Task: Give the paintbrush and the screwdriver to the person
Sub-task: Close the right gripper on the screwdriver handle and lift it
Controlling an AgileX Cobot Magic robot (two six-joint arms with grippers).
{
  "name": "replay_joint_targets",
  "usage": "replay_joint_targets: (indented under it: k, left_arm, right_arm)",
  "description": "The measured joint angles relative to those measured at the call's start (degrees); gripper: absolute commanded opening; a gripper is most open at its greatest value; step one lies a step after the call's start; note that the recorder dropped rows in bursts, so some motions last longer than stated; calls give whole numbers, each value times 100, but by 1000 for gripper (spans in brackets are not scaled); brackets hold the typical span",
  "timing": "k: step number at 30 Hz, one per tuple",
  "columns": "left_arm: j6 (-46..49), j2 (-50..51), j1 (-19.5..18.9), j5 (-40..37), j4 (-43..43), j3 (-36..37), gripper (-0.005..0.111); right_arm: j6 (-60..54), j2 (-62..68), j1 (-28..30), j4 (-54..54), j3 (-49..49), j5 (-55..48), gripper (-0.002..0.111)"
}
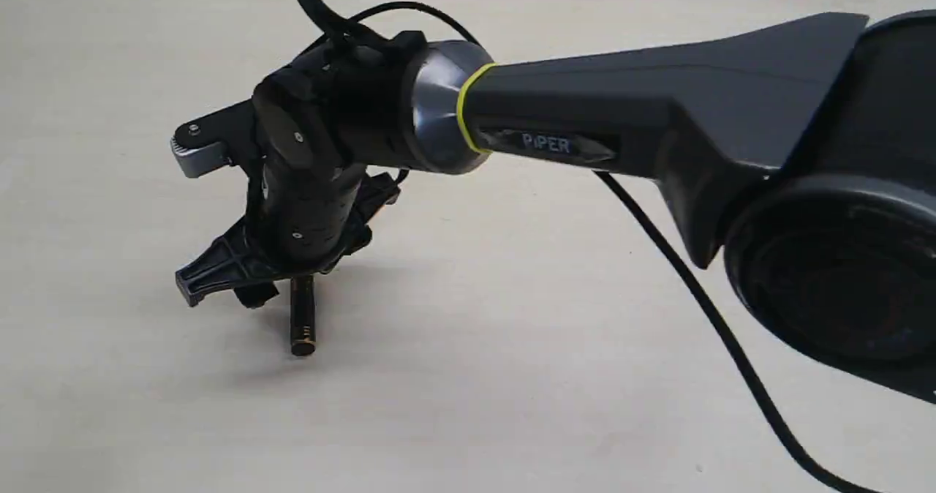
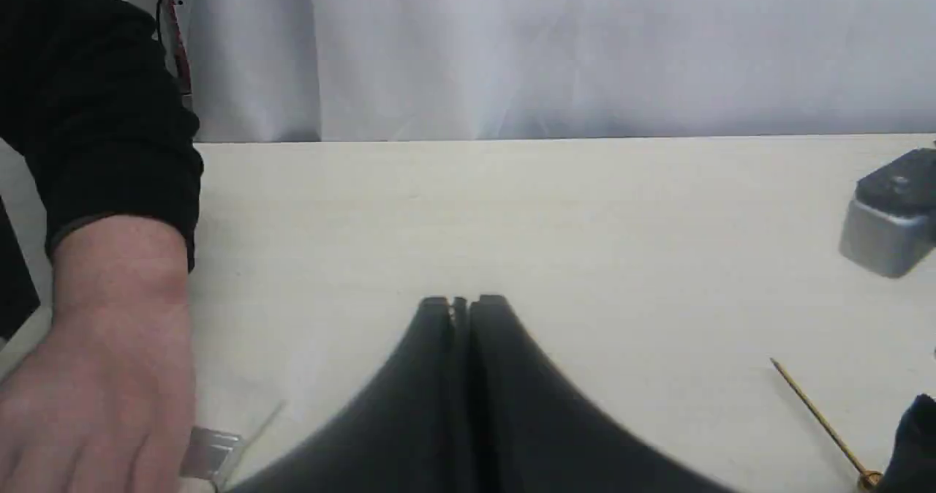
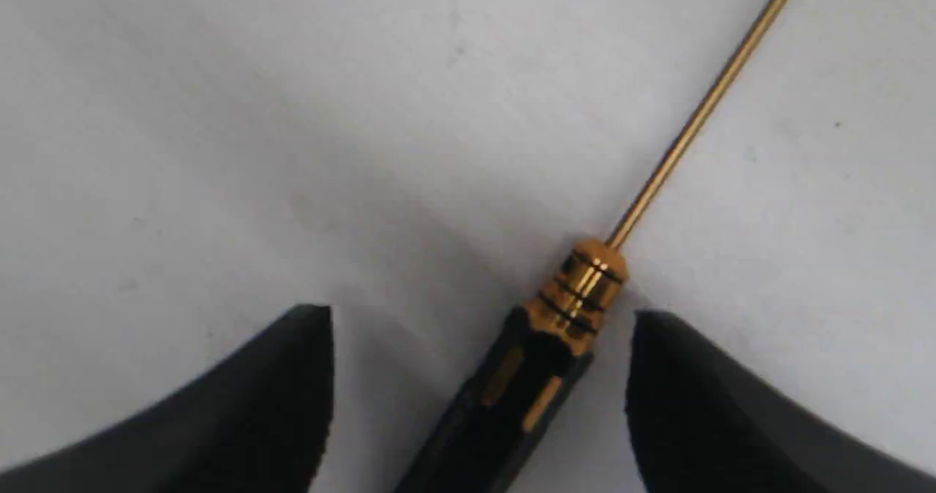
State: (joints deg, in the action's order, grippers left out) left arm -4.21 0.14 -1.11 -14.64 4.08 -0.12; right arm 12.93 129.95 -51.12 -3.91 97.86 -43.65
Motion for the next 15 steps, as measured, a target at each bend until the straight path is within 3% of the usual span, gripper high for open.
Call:
replay_joint_targets:
  k: [4,15]
  left_arm:
    - [0,0,0,0,0,0,0]
    - [0,0,0,0,0,0,0]
  right_arm:
    - [0,147,0,0,0,52,57]
    - [11,223,0,96,0,75,12]
